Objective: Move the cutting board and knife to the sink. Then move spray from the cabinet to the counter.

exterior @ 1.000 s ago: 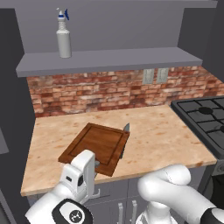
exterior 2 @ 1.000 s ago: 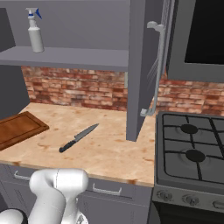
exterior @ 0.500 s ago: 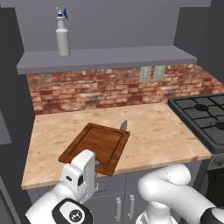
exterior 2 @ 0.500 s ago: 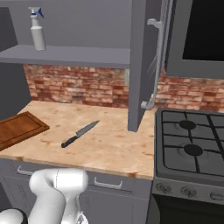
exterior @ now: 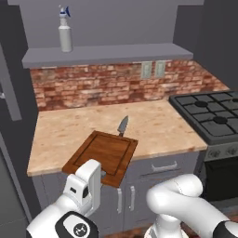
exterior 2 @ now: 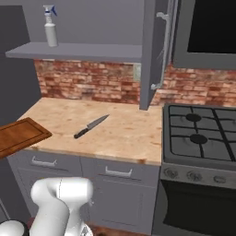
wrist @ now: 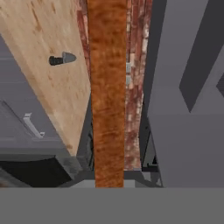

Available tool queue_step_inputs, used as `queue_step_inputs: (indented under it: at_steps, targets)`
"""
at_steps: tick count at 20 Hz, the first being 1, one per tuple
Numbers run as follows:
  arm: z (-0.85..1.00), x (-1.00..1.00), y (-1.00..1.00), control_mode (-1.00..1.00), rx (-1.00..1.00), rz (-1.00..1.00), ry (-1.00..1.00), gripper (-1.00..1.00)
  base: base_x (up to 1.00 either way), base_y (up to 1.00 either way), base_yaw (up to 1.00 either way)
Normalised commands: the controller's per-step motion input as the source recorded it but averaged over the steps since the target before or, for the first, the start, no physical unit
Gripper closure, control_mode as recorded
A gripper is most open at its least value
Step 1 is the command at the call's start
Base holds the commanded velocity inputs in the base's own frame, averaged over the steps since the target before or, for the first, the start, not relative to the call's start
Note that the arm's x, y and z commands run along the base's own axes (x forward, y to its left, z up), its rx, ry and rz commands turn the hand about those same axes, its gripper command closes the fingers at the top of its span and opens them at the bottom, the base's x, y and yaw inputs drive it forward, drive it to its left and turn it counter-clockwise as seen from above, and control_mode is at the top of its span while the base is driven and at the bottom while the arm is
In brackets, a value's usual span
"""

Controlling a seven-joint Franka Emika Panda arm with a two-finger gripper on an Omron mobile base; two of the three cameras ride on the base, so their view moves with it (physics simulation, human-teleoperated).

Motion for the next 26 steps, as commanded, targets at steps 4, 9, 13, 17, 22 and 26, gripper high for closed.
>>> queue_step_inputs:
  at_steps: [4, 9, 13, 17, 22, 26]
  targets:
    - [0.0, 0.0, 0.0, 1.0, 0.0, 0.0, 0.0, 1.0, -0.57, -0.01, -0.05]
    - [0.0, 0.0, 0.0, 1.0, 0.0, 0.0, 0.0, 1.0, -0.41, 0.0, -0.42]
    - [0.0, 0.0, 0.0, 1.0, 0.0, 0.0, 0.0, 1.0, -0.21, 0.03, -0.72]
    - [0.0, 0.0, 0.0, 1.0, 0.0, 0.0, 0.0, 1.0, -0.13, 0.08, -0.8]
    - [0.0, 0.0, 0.0, 1.0, 0.0, 0.0, 0.0, 1.0, -0.03, 0.12, -0.9]
    - [0.0, 0.0, 0.0, 1.0, 0.0, 0.0, 0.0, 1.0, 0.0, 0.1, -0.96]
